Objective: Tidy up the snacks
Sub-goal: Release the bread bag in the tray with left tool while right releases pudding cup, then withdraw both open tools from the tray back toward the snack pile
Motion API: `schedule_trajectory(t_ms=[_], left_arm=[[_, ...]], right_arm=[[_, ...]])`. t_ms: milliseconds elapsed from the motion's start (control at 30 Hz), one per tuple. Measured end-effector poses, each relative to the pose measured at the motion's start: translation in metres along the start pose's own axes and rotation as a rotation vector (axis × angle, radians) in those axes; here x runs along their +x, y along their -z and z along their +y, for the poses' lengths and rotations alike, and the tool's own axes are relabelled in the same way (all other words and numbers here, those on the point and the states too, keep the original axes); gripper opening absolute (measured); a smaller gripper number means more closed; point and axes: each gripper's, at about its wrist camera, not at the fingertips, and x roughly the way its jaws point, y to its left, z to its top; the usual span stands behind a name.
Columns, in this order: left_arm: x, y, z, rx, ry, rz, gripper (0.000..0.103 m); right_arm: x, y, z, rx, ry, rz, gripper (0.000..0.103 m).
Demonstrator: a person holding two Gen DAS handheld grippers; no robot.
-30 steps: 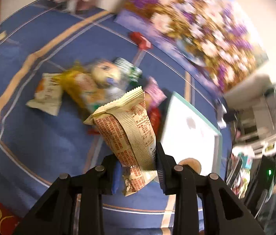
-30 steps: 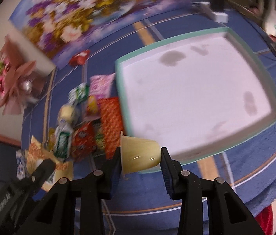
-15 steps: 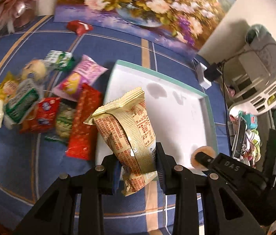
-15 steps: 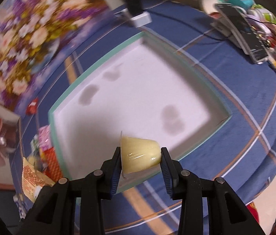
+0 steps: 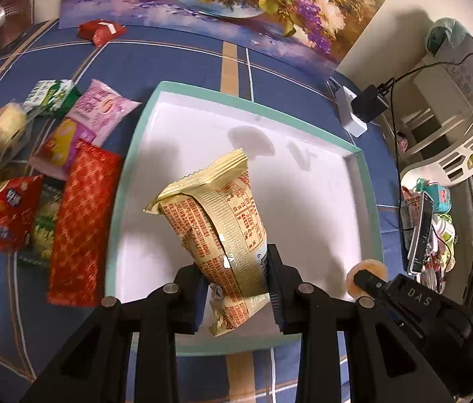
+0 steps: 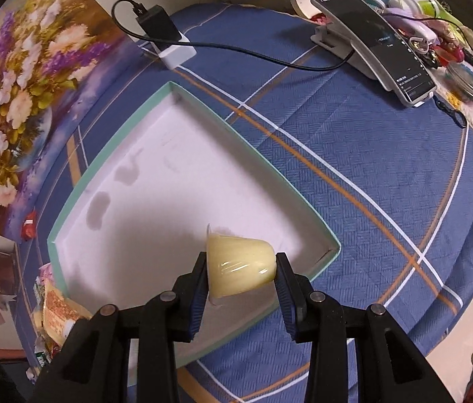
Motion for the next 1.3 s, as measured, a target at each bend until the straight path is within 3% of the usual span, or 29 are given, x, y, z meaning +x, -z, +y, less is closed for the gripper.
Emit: schedule_trajectory(t_ms=[733,800,867,900,967,1067,1167,1300], left_arm=[[0.007,0.000,-0.007,0.042,-0.014,0.017,0.034],[0.003,-0.001,-0.007,0.039,-0.014,0.005,0.037],[-0.002,-0.001,-0.007,0.038,-0.023,-0.012,0.061],[-0.004,-0.001,-0.007,0.039,-0.026,-0.017,0.066],[-0.009,-0.002,-0.007,0.041,-0.030,-0.031,0.069],[-0.015,-0.005,-0.002,0.029,-0.048,-0.037,0.074],[-0.022,-0.009,0.005,0.011,-0.102,-0.056,0.087],[-0.031,-0.013,0.014,0.008,-0.209,-0.087,0.091]], right_arm=[[0.002,-0.001,0.007,-0.046,0.031,-0.009,0.040],[0.000,-0.001,0.009,-0.056,0.032,-0.012,0.040],[-0.003,-0.002,0.012,-0.067,0.034,-0.020,0.042],[-0.004,-0.002,0.013,-0.071,0.036,-0.024,0.044],[-0.006,-0.001,0.014,-0.079,0.039,-0.028,0.056],[-0.006,-0.001,0.016,-0.091,0.043,-0.028,0.061],[-0.006,0.000,0.017,-0.102,0.047,-0.027,0.070],[-0.006,0.001,0.021,-0.122,0.047,-0.035,0.081]])
